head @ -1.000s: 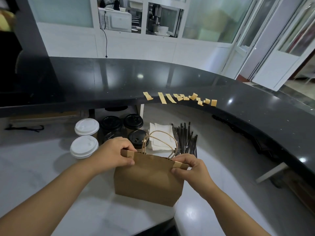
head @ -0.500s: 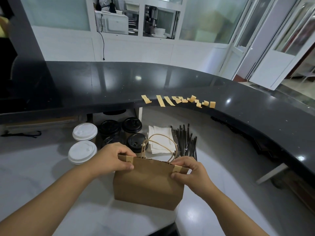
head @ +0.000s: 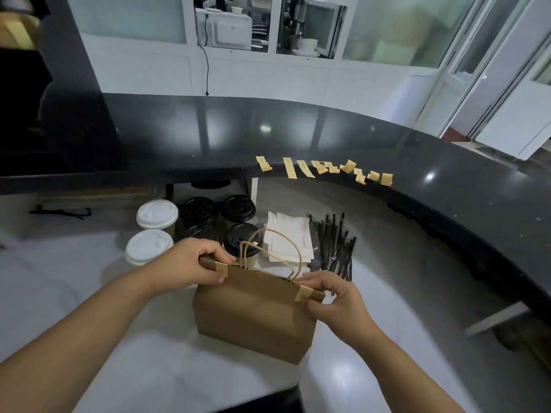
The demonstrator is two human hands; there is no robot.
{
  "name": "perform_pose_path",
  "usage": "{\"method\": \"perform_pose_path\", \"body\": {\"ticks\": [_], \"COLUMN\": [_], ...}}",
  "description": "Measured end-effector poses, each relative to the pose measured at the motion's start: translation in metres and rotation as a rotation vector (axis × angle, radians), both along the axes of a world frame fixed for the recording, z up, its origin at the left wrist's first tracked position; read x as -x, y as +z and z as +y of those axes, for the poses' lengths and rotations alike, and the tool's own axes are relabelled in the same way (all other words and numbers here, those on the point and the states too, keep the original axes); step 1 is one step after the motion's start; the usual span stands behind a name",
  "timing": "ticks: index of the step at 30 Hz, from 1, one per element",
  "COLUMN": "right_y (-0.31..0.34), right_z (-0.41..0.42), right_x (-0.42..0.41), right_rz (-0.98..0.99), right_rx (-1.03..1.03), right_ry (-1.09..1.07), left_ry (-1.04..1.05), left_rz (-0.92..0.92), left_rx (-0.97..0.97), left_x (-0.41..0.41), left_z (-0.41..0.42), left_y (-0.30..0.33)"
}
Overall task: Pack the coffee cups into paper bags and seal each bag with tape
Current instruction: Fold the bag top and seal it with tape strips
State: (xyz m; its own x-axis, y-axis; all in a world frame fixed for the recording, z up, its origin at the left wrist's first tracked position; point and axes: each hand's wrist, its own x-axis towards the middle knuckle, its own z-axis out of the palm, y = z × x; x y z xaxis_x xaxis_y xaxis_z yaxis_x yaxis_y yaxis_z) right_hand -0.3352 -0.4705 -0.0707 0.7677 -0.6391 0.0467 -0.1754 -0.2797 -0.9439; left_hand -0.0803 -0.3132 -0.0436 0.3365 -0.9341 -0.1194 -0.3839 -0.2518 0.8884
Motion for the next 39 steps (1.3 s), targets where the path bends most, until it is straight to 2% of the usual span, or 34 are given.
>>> {"method": "perform_pose_path", "body": {"ticks": [4,8,16,25,31,39], "right_y": [-0.001,-0.002,0.018,0.013,0.001,-0.023], "right_z": [0.0,0.001,0.016,0.037,0.072,0.128], "right_x": [-0.001,-0.004,-0.003,0.001,0.014,0.007], "right_rz": [-0.02,0.041,0.071,0.133,0.169,0.2], "right_rx": [0.079,0.126,-0.056,-0.051,-0.019,-0.102], "right_ry": [0.008,0.01,-0.039,-0.266,-0.44,-0.619], "left_ry": [-0.006,-0.066,-0.091,-0.095,-0.172,-0.325], "left_rz": [-0.096,-0.162,-0.09,0.011,0.055,0.155], "left_rx": [-0.023,-0.056,0.058,0.106,0.098,0.011], "left_x": [-0.001,-0.002,-0.004,-0.015,-0.009,-0.001], "left_z": [0.0,0.0,0.001,0.013,0.03,0.056], "left_y": [-0.001,0.0,-0.002,-0.009,-0.006,-0.03]}}
